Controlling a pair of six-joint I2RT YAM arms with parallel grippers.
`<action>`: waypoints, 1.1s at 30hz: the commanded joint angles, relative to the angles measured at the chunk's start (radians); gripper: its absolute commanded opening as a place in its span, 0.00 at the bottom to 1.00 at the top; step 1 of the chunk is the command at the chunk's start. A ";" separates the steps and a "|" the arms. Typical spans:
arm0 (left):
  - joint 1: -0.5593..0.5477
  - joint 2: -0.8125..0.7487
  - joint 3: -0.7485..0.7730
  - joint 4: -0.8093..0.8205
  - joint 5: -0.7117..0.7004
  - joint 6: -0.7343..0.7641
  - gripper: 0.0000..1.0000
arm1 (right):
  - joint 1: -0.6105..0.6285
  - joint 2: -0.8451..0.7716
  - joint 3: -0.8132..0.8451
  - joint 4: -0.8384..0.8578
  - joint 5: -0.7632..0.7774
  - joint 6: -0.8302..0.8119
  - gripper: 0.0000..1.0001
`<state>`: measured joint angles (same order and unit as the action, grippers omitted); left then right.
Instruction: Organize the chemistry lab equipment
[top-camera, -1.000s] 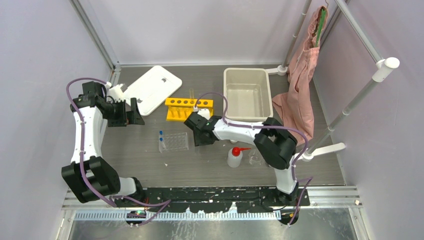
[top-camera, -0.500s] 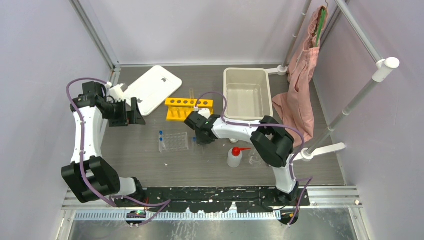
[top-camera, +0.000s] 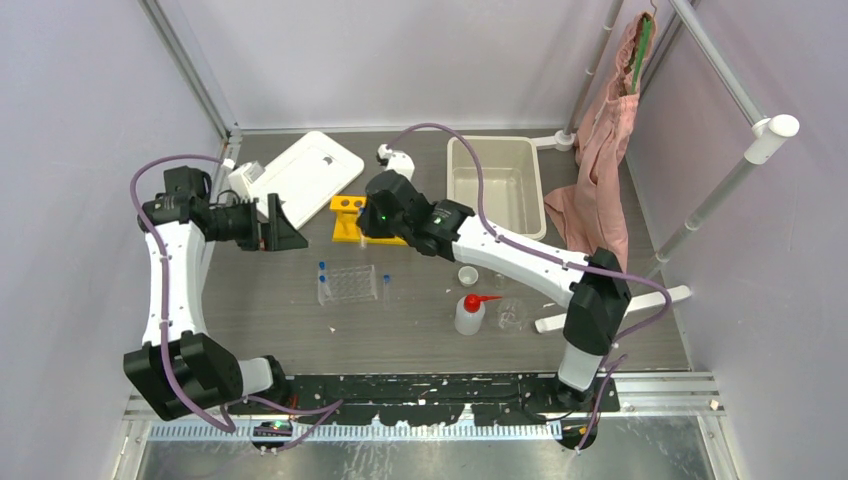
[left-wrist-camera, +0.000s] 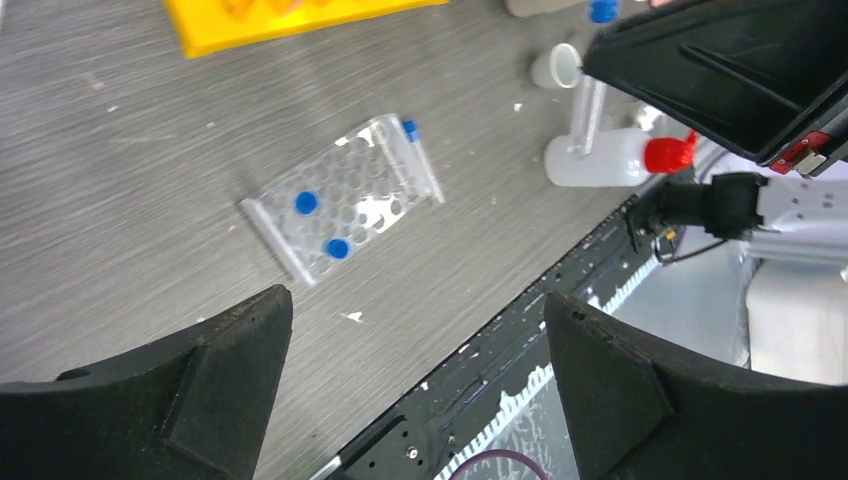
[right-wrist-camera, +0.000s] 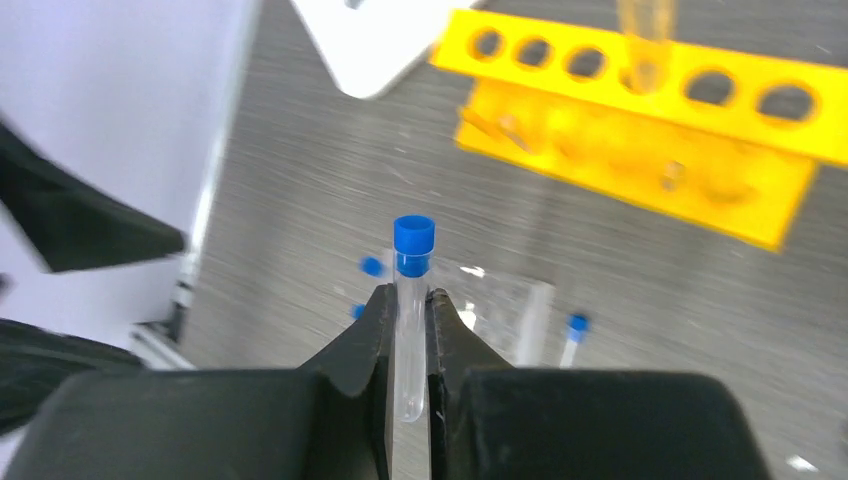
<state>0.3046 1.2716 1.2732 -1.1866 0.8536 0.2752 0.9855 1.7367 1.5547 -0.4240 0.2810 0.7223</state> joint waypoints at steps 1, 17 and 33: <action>-0.051 -0.053 -0.001 -0.025 0.150 0.036 0.95 | 0.045 0.065 0.127 0.149 -0.028 0.051 0.01; -0.068 -0.041 -0.042 0.001 0.143 0.055 0.58 | 0.096 0.169 0.245 0.249 -0.104 0.148 0.01; -0.073 -0.032 -0.095 0.030 0.139 0.049 0.11 | 0.096 0.186 0.254 0.266 -0.158 0.174 0.03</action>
<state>0.2352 1.2419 1.1873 -1.1851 0.9791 0.3107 1.0805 1.9339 1.7630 -0.2146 0.1539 0.8734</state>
